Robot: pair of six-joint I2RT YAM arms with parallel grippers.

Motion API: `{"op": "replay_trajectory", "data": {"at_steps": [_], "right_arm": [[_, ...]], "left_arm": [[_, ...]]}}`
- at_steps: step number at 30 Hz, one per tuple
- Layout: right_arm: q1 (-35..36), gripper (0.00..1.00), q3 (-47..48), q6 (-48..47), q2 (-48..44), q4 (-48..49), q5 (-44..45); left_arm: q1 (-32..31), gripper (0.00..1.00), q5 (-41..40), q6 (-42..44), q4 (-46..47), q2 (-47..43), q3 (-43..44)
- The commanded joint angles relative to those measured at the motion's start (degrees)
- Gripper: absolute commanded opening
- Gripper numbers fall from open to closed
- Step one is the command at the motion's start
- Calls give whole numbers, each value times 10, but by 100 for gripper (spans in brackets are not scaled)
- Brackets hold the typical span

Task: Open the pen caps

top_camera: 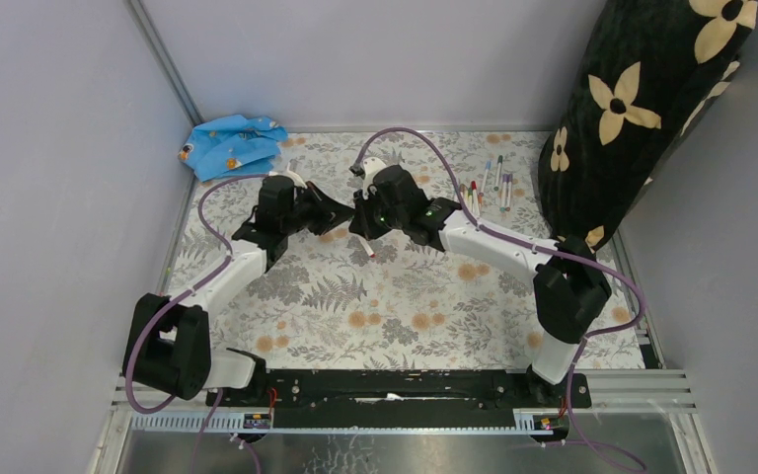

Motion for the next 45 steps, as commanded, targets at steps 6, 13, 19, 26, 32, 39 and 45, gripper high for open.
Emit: {"op": "replay_trajectory", "data": {"at_steps": [6, 13, 19, 26, 32, 39, 45], "right_arm": [[7, 0, -88, -1, -60, -3, -22], [14, 0, -142, 9, -88, 7, -16], [14, 0, -159, 12, -94, 13, 23], [13, 0, -106, 26, -21, -33, 164], [7, 0, -82, 40, 38, -53, 274], [-41, 0, -114, 70, 45, -44, 300], [-69, 0, -137, 80, 42, -42, 299]], "left_arm": [[74, 0, -28, 45, -7, 13, 52], [94, 0, -41, 56, 5, 46, 60], [92, 0, -43, 84, -17, 71, 71], [81, 0, -148, 153, -118, 117, 64], [62, 4, -224, 194, -160, 167, 68], [54, 12, -281, 216, -185, 204, 77], [54, 19, -297, 223, -193, 219, 73]]}}
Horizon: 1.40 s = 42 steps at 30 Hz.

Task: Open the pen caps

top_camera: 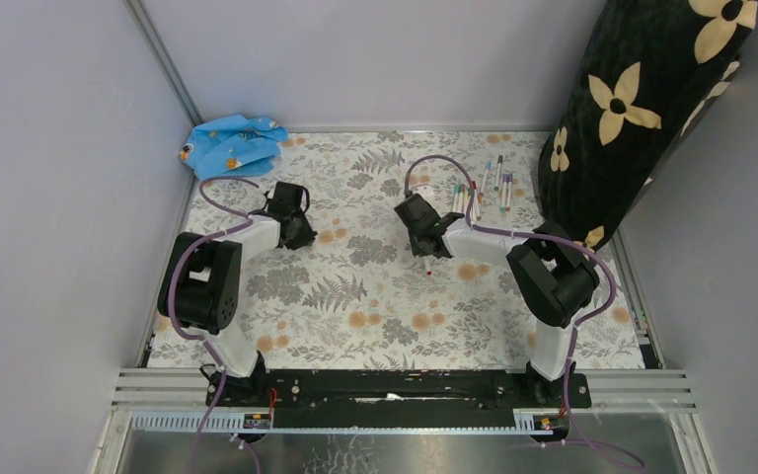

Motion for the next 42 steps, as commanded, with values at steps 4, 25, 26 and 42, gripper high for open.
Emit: {"op": "replay_trajectory", "data": {"at_steps": [4, 25, 26, 42], "right_arm": [[-17, 0, -11, 36, -10, -1, 34], [-32, 51, 19, 25, -75, -31, 65], [-39, 52, 26, 21, -83, -35, 69], [-234, 52, 120, -55, -17, -33, -16]], "left_arm": [[-2, 26, -44, 25, -32, 19, 10], [-4, 51, -21, 19, -66, -92, 34], [-5, 52, -14, 15, -65, -99, 36], [-14, 53, 110, -50, 31, -156, 19]]}}
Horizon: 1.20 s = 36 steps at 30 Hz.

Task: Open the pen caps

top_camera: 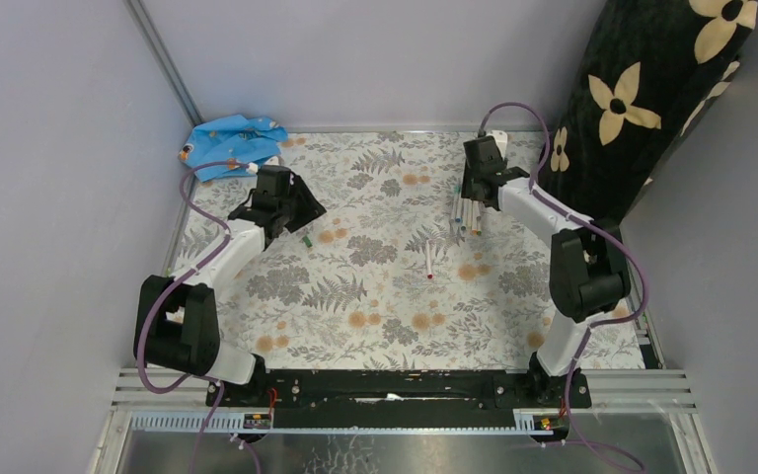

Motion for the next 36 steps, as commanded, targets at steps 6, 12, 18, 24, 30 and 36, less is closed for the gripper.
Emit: {"op": "replay_trajectory", "data": {"at_steps": [6, 12, 18, 24, 30, 36], "right_arm": [[-38, 51, 56, -36, 78, 9, -57], [-51, 49, 86, -42, 120, 4, -71], [-67, 47, 103, -46, 143, -3, -83], [-73, 43, 109, -50, 160, -6, -104], [-73, 40, 102, -51, 167, -2, -121], [-74, 36, 97, -50, 172, -3, -125]], "left_arm": [[-10, 52, 44, -35, 69, -2, -2], [-11, 52, 49, -37, 77, 7, 1], [-13, 53, 49, -39, 81, 8, 3], [-17, 53, 44, -42, 85, 10, 5], [-21, 53, 41, -43, 84, 7, 5], [-23, 53, 38, -44, 83, 5, 4]]}}
